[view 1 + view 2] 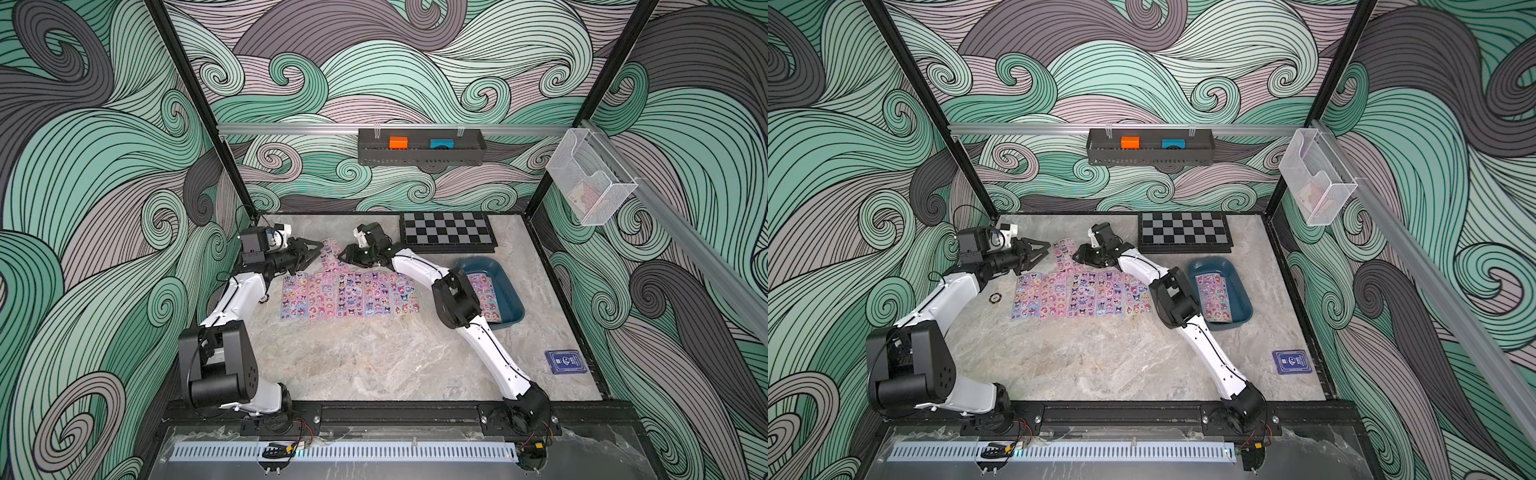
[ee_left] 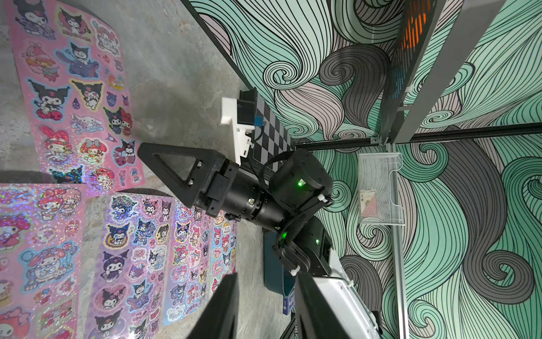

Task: Take the stickers out of the storage box
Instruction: Place the sticker at the center of the board, then pick up the sticker from the storage box.

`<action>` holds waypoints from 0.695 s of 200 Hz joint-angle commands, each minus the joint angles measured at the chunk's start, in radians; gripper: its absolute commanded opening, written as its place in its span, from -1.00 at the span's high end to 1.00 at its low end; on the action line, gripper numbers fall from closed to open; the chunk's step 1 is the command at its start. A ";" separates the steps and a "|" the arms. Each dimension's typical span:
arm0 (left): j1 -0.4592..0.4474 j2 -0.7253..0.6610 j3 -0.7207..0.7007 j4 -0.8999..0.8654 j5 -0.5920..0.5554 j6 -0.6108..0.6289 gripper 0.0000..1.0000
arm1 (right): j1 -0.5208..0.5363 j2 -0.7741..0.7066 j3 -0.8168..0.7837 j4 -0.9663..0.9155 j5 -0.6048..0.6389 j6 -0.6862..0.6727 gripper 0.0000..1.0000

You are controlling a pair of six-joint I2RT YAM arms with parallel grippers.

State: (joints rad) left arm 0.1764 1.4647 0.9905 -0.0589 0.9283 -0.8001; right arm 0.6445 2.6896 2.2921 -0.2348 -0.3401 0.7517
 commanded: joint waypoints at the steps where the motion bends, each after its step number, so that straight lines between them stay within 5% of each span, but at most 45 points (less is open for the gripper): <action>1: 0.002 0.006 0.017 0.007 0.021 0.007 0.27 | -0.030 -0.136 -0.098 -0.021 0.055 -0.081 -0.14; 62: -0.046 0.060 0.050 -0.011 0.012 0.026 0.26 | -0.134 -0.659 -0.683 0.059 0.028 -0.231 -0.38; 101: -0.116 0.112 0.099 -0.059 -0.001 0.060 0.26 | -0.358 -1.022 -1.061 -0.046 -0.033 -0.328 -0.47; 139: -0.207 0.143 0.168 -0.132 -0.058 0.112 0.26 | -0.621 -1.252 -1.276 -0.231 -0.055 -0.457 -0.79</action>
State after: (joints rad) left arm 0.0235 1.5898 1.0878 -0.1242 0.9092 -0.7498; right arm 0.1322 1.5311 1.1267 -0.3099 -0.3508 0.4099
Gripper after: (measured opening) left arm 0.369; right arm 0.859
